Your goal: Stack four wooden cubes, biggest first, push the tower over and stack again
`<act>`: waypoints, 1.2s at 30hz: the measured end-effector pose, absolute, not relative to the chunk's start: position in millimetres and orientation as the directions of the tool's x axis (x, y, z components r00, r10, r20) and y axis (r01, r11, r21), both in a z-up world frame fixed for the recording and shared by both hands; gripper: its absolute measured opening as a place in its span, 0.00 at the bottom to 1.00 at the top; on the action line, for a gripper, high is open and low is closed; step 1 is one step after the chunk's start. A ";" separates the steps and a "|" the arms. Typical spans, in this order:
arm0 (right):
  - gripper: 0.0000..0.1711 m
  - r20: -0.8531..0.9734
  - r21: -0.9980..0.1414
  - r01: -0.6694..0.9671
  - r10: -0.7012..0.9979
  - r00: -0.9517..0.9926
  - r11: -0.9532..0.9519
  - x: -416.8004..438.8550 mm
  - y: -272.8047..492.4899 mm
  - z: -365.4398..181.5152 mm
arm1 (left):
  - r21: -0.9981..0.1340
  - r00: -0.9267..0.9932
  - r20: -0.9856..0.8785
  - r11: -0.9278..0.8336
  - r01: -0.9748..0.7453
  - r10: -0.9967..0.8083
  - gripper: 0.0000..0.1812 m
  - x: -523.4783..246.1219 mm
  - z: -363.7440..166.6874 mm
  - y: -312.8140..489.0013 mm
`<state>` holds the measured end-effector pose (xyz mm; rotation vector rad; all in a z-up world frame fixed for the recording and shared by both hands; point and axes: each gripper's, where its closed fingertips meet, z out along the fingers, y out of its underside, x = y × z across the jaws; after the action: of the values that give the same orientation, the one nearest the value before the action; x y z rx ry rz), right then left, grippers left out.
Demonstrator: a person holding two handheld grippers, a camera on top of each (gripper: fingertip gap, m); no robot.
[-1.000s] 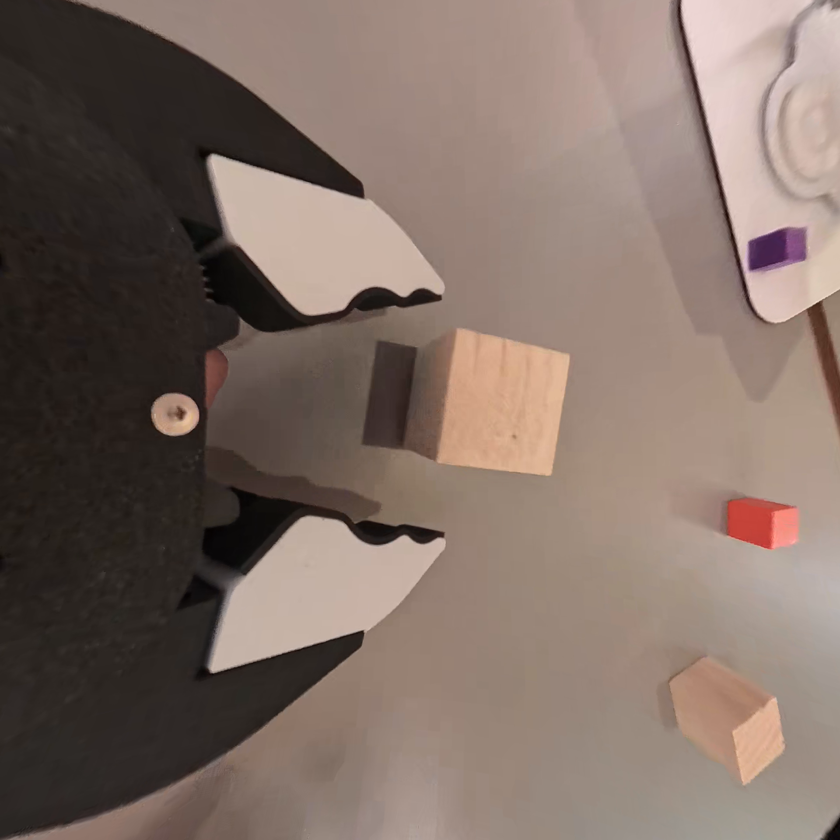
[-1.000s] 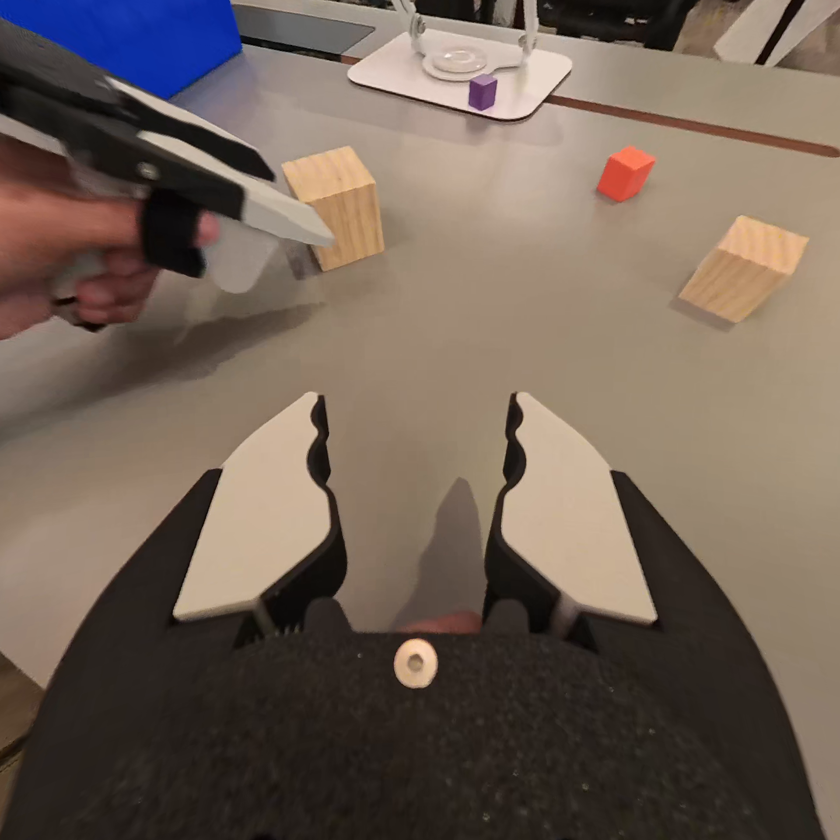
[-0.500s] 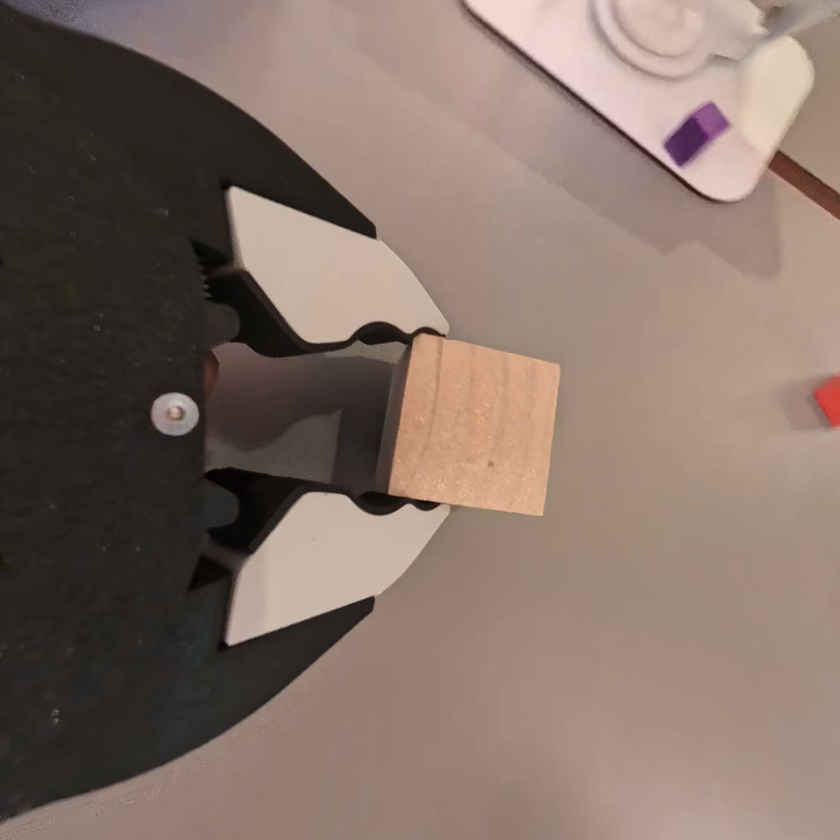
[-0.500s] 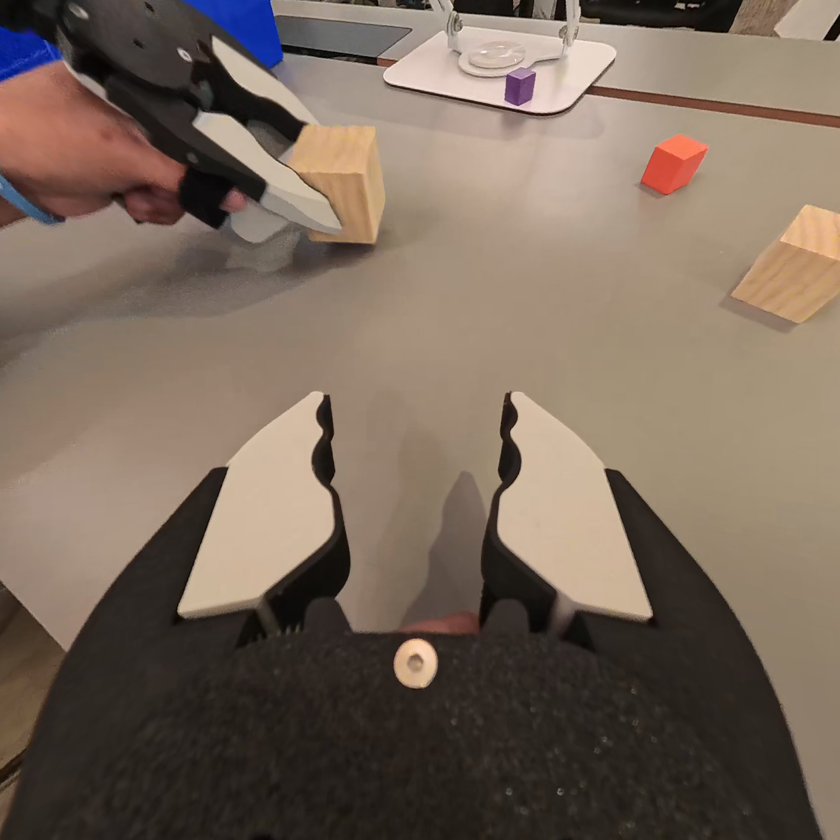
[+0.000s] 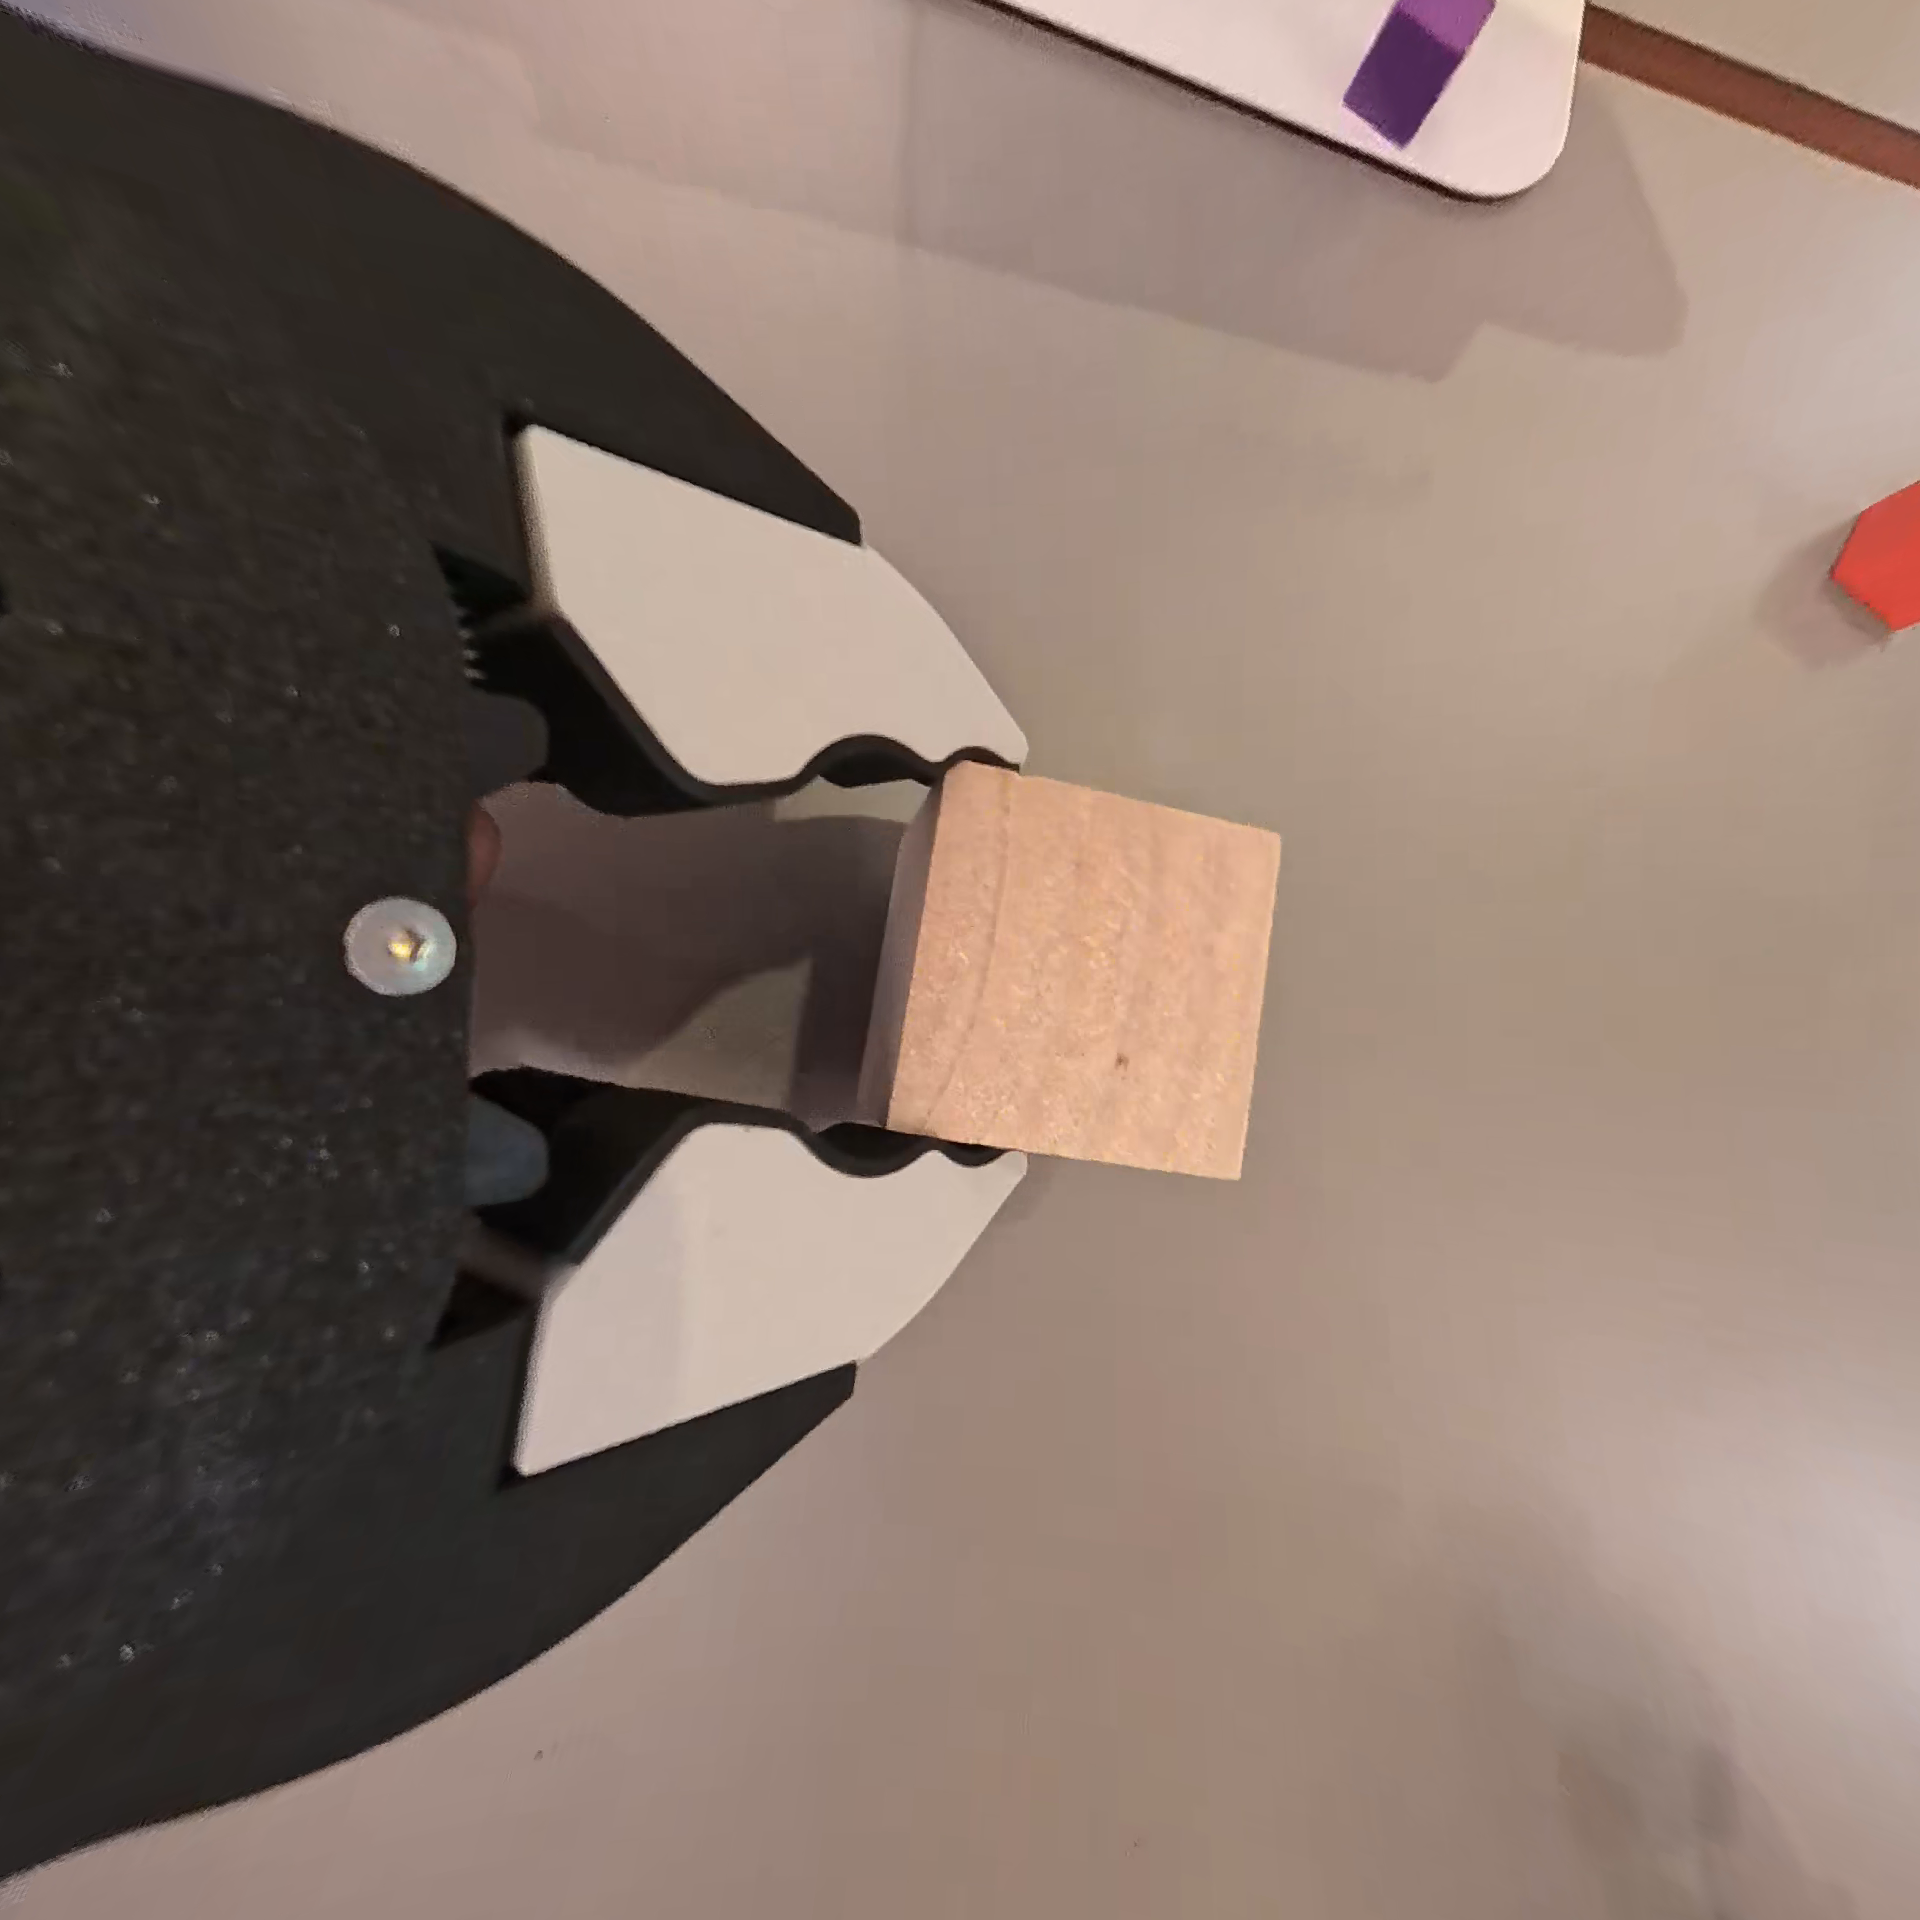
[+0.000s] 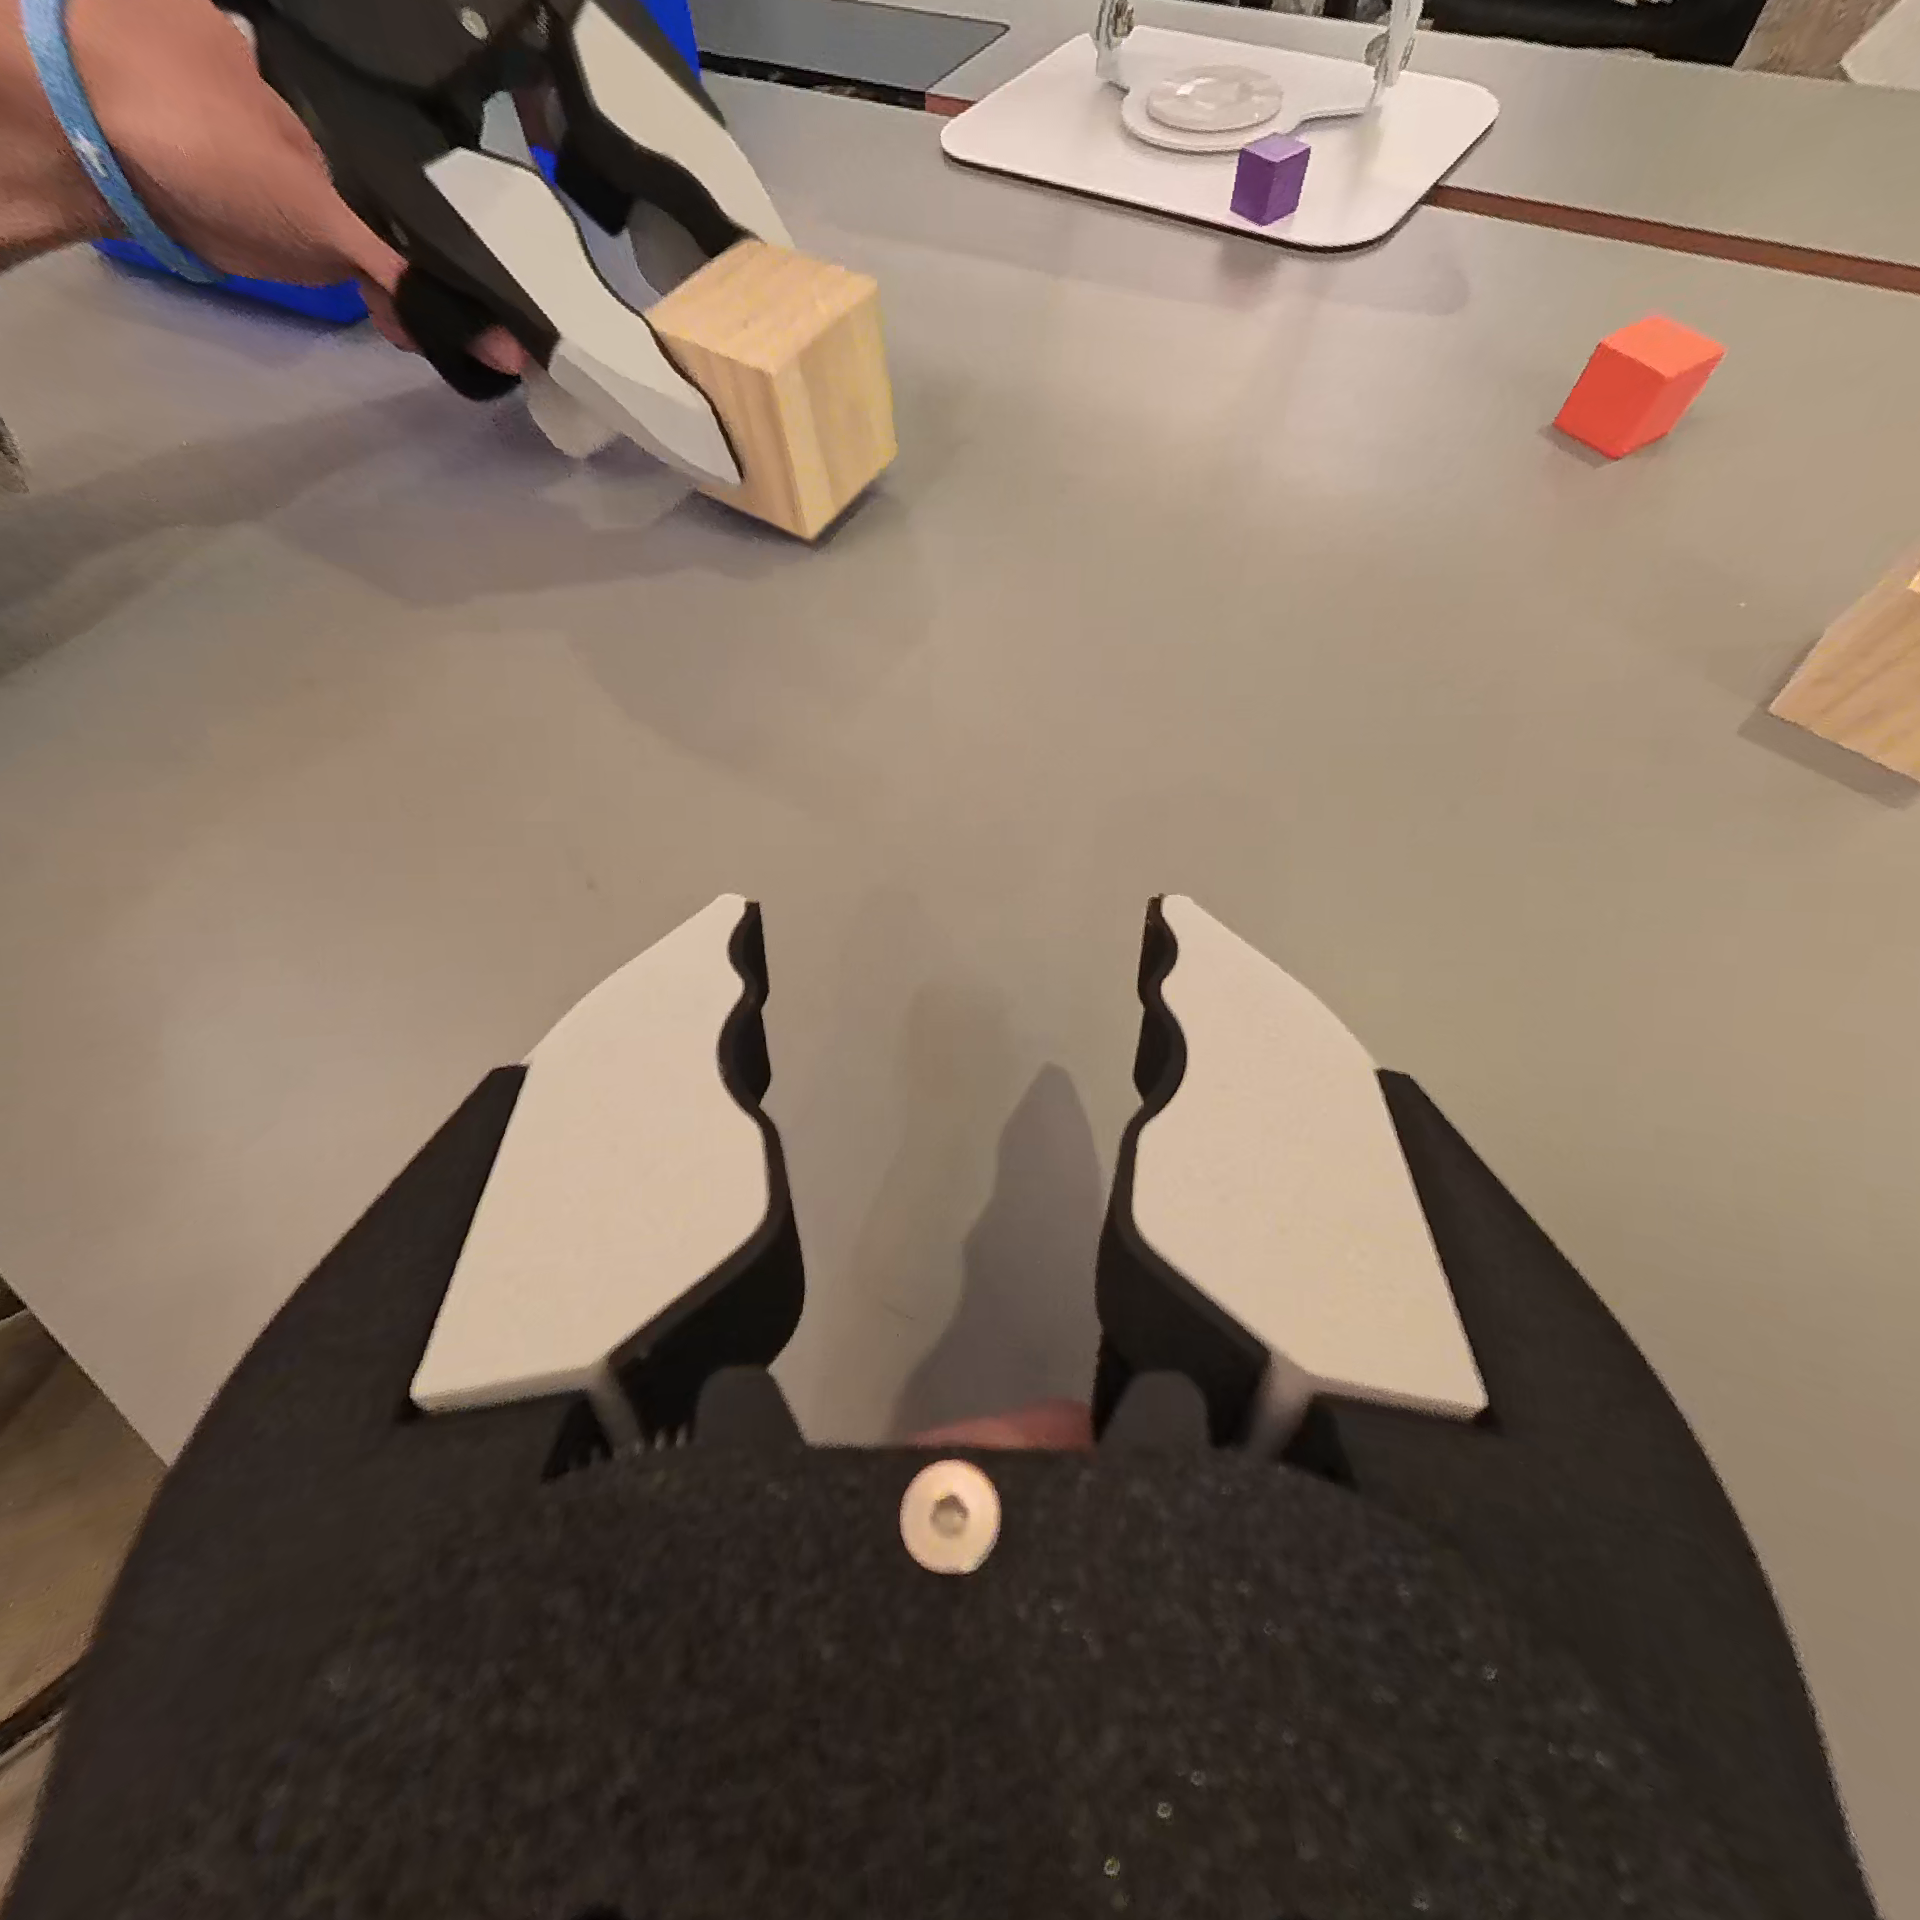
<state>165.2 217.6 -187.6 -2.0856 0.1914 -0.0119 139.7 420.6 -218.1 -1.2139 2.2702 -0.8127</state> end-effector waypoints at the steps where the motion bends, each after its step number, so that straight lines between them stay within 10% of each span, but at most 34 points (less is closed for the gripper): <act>1: 0.40 -0.072 -0.863 -0.132 -0.140 0.988 -0.488 165.0 217.6 -188.0 | -0.671 -0.529 -0.090 0.444 -0.594 -0.844 0.35 139.0 -221.3 417.0; 12: 0.40 -0.079 -0.861 -0.142 -0.147 0.986 -0.489 165.9 217.3 -188.4 | -0.756 -0.404 -0.123 0.349 -0.554 -0.907 0.56 121.5 -183.9 408.2; 21: 0.42 -0.040 -0.861 -0.213 -0.356 0.933 -0.462 199.7 207.8 -189.9 | -0.947 0.372 0.043 -0.156 -0.279 -0.927 0.59 14.8 -155.2 406.4; 28: 0.43 0.011 -0.861 -0.203 -0.416 0.910 -0.466 214.7 208.3 -191.3 | -0.953 0.517 0.111 -0.239 -0.187 -0.849 0.56 -12.0 -161.2 401.8; 36: 0.42 0.423 -0.709 0.261 -0.099 0.900 -0.655 312.0 240.7 -164.0 | -0.951 0.456 0.089 -0.211 -0.224 -0.885 0.50 -6.8 -163.7 392.9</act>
<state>312.0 240.7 -164.0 -2.2203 -0.1153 -0.5489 -6.8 392.9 -163.7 -1.7036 0.9632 -0.8245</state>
